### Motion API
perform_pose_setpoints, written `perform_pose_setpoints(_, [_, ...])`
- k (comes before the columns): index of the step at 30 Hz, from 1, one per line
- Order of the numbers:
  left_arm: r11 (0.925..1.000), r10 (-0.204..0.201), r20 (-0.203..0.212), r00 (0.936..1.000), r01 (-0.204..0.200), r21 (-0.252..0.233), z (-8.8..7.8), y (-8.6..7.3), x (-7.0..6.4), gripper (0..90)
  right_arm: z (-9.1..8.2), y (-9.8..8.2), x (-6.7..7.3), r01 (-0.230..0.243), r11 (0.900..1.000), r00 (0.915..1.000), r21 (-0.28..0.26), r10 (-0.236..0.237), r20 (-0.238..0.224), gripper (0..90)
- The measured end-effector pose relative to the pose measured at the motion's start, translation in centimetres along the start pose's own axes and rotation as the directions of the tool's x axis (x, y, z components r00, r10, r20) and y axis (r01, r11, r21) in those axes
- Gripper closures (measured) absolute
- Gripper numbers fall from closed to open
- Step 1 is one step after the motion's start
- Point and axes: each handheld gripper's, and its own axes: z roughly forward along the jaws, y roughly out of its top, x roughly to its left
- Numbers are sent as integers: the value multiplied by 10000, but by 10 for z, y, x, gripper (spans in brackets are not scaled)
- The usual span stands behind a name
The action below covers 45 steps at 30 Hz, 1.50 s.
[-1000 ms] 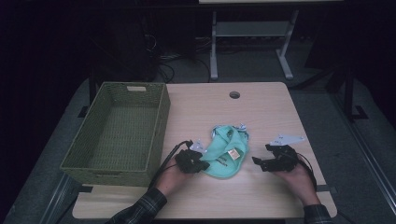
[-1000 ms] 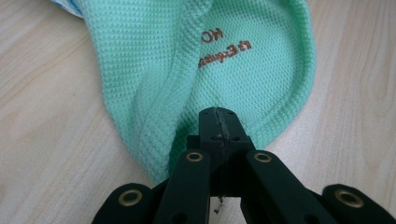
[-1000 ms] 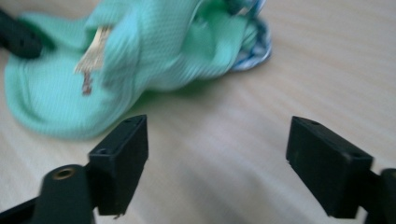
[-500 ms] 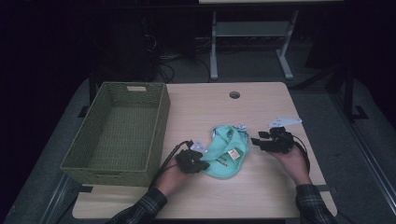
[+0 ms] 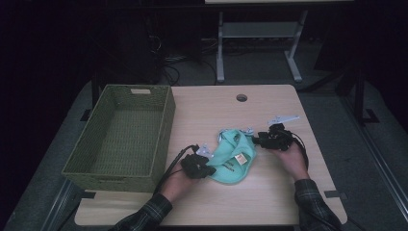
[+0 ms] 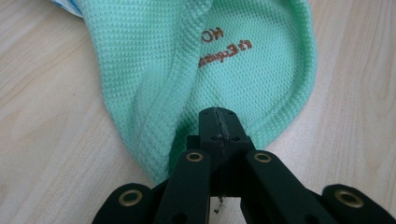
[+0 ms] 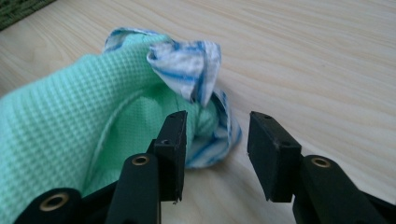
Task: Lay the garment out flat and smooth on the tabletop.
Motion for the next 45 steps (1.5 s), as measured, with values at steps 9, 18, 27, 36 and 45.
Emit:
perform_pose_setpoints(9, [10000,61,30,10000,-61,22,0,0,0,897,19,7,-1,-270,9994,9990,194,277,-344,593])
perform_pose_setpoints(18, [9998,169,-12,9999,-169,62,0,1,0,898,30,4,1,169,9980,9996,611,-154,-253,741])
perform_pose_setpoints(27, [9998,164,-3,9999,-164,70,0,1,0,898,20,4,2,239,9988,9997,421,-241,40,847])
perform_pose_setpoints(36, [9999,125,4,9999,-125,44,0,0,0,898,1,2,-10,125,9999,9965,106,-133,821,851])
perform_pose_setpoints(45, [10000,-50,58,10000,51,-73,0,0,0,898,0,-11,-24,-399,9989,9937,265,369,1058,807])
